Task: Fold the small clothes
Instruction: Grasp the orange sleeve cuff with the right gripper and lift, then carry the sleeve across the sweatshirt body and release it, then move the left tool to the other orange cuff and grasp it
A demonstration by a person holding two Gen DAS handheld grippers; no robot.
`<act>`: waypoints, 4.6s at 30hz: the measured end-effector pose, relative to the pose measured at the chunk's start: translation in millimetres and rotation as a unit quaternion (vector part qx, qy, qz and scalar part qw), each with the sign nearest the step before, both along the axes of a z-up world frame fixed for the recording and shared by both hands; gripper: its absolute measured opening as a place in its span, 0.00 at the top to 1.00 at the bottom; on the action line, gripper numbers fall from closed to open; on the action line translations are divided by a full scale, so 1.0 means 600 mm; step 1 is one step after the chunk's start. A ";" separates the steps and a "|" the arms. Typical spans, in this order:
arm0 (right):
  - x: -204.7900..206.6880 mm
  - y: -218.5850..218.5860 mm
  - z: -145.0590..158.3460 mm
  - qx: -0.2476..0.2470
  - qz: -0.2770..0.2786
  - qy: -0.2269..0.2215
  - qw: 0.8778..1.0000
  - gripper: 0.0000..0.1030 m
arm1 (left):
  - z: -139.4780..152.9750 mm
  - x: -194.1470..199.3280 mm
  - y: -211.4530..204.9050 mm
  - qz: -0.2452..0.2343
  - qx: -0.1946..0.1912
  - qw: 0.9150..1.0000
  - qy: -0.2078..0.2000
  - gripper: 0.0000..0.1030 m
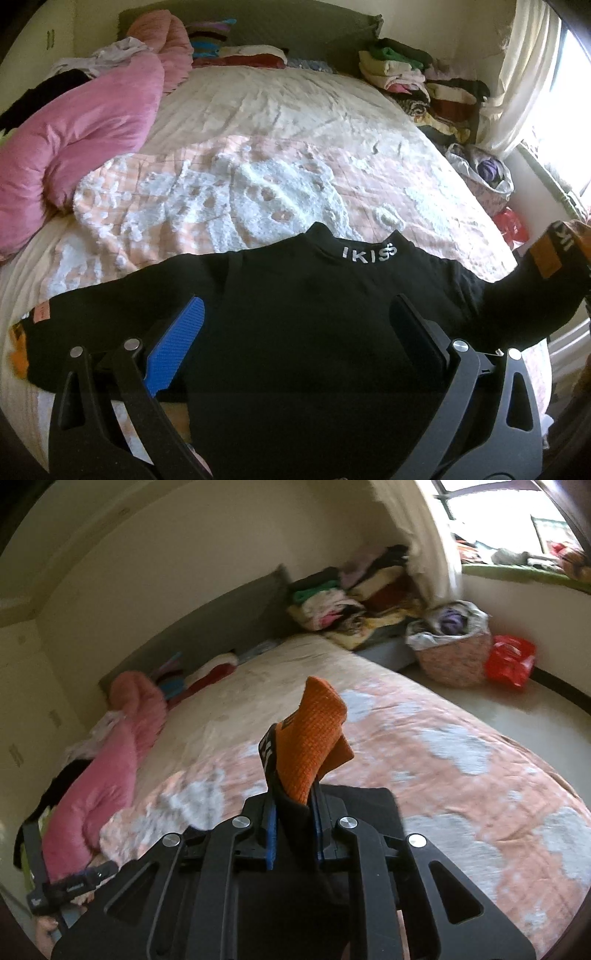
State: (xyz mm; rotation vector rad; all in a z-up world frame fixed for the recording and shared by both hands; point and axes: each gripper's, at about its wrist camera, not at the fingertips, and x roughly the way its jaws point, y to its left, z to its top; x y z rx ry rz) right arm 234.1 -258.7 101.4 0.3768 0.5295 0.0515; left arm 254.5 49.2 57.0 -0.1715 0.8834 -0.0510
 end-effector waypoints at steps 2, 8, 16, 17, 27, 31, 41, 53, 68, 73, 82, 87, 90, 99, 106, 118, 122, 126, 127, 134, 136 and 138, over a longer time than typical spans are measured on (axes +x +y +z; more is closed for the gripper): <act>0.007 0.038 0.001 -0.009 0.019 -0.002 1.000 0.87 | 0.002 -0.002 0.009 0.001 0.000 1.000 -0.001 0.09; 0.031 0.121 -0.015 -0.023 0.065 0.004 0.998 0.87 | 0.000 -0.005 0.042 0.011 -0.019 1.000 0.004 0.09; 0.051 0.212 -0.055 -0.040 0.107 0.018 0.993 0.87 | -0.005 -0.006 0.098 0.024 -0.067 0.997 0.008 0.09; 0.053 0.223 -0.060 -0.041 0.112 0.020 0.993 0.87 | -0.007 -0.005 0.102 0.023 -0.073 0.997 0.010 0.09; 0.067 0.299 -0.114 -0.056 0.159 0.052 0.984 0.84 | -0.030 -0.004 0.129 0.023 -0.118 0.993 0.020 0.09; 0.064 0.311 -0.135 -0.057 0.174 0.065 0.981 0.78 | -0.045 -0.001 0.129 0.017 -0.128 0.991 0.029 0.09; 0.024 0.293 -0.131 -0.045 0.215 0.059 0.974 0.57 | -0.085 0.011 0.108 -0.007 -0.151 0.987 0.053 0.17; -0.017 0.143 -0.165 -0.002 0.129 0.122 0.984 0.49 | -0.146 0.013 0.035 -0.031 -0.084 0.991 0.102 0.50; 0.018 0.129 -0.202 -0.037 0.131 0.176 0.975 0.49 | -0.151 -0.013 0.029 -0.028 0.052 0.996 0.072 0.87; 0.029 0.139 -0.229 -0.046 0.130 0.207 0.968 0.45 | -0.107 -0.042 0.039 -0.020 0.051 0.998 0.036 0.81; 0.020 0.139 -0.235 -0.056 0.121 0.228 0.965 0.37 | -0.166 -0.034 0.000 -0.047 0.060 0.993 0.094 0.71; -0.013 0.149 -0.190 -0.054 0.141 0.177 0.972 0.24 | -0.149 -0.049 0.020 -0.036 0.032 0.996 0.078 0.64; -0.031 0.160 -0.164 -0.050 0.149 0.152 0.976 0.16 | -0.129 -0.061 0.027 -0.035 0.026 0.997 0.065 0.55; -0.055 0.193 -0.118 -0.037 0.162 0.118 0.979 0.06 | -0.069 -0.109 0.053 -0.018 0.019 0.999 0.026 0.27; -0.068 0.233 -0.083 -0.043 0.183 0.098 0.977 0.05 | -0.013 -0.141 0.103 0.018 0.026 0.999 -0.005 0.13; -0.088 0.324 -0.030 -0.062 0.224 0.063 0.971 0.05 | 0.010 -0.187 0.223 0.100 0.023 0.995 -0.014 0.09; -0.090 0.349 -0.023 -0.067 0.233 0.060 0.968 0.05 | 0.008 -0.200 0.254 0.123 0.019 0.992 -0.014 0.09; -0.091 0.378 -0.017 -0.076 0.243 0.055 0.966 0.05 | 0.003 -0.212 0.289 0.147 0.010 0.989 -0.012 0.09; -0.090 0.384 -0.016 -0.078 0.245 0.054 0.965 0.05 | 0.001 -0.214 0.296 0.153 0.010 0.988 -0.012 0.09; -0.089 0.433 -0.018 -0.092 0.264 0.053 0.959 0.04 | -0.020 -0.222 0.363 0.200 -0.005 0.980 -0.001 0.09; -0.089 0.443 -0.022 -0.096 0.267 0.053 0.958 0.04 | -0.028 -0.224 0.382 0.213 -0.010 0.977 0.004 0.09; -0.089 0.456 -0.027 -0.099 0.273 0.055 0.955 0.04 | -0.037 -0.225 0.399 0.225 -0.015 0.974 0.008 0.09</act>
